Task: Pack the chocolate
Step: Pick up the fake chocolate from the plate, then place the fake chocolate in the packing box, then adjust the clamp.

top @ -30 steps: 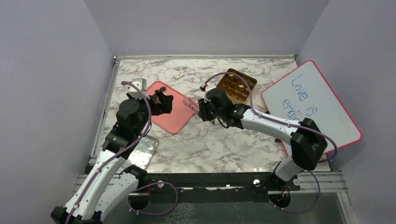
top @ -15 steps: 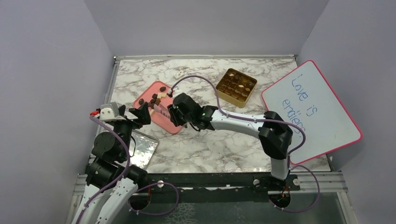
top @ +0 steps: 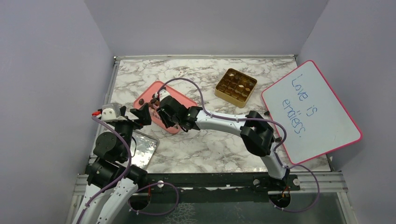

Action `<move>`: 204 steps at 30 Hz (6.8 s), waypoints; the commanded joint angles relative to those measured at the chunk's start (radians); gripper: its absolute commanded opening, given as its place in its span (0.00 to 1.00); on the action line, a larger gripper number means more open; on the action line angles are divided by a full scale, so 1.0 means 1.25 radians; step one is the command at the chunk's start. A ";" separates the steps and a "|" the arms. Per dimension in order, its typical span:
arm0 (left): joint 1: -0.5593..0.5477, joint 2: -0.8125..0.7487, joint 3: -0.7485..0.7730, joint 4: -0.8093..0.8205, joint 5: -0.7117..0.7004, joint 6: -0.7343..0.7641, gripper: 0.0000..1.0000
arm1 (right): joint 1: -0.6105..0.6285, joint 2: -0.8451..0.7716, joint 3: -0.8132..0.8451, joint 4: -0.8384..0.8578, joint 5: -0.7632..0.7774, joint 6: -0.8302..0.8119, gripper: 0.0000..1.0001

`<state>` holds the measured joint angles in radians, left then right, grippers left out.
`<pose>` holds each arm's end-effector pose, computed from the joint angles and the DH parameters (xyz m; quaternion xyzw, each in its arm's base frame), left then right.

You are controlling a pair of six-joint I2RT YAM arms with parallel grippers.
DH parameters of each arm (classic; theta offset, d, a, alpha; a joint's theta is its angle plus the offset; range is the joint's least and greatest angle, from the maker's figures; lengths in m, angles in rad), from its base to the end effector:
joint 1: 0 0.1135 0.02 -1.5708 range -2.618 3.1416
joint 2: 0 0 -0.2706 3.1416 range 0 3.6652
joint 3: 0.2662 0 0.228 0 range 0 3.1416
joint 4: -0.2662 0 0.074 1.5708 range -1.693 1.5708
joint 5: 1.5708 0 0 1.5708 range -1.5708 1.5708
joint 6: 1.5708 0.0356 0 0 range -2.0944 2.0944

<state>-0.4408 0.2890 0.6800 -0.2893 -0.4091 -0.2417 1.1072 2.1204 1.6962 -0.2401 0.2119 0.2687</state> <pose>0.0488 -0.0073 0.3407 -0.0848 0.6680 -0.1149 0.7303 0.2178 0.4190 0.2413 -0.3216 0.8354 0.2030 0.3968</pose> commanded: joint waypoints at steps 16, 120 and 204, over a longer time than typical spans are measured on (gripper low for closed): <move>-0.002 -0.008 -0.005 0.011 0.000 0.010 0.99 | 0.015 0.104 0.149 -0.147 0.001 -0.015 0.41; 0.025 -0.004 -0.026 -0.052 0.137 0.008 0.99 | -0.400 -0.349 -0.188 -0.246 0.051 -0.019 0.21; 0.031 0.546 0.094 -0.006 0.189 -0.269 0.84 | -0.086 -0.663 -0.429 0.003 -0.098 -0.155 0.34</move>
<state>-0.4076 0.9821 0.8429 -0.2539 -0.0772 -0.6117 1.0000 1.3472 1.1362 -0.3088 0.0475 0.0887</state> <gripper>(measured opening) 0.850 0.343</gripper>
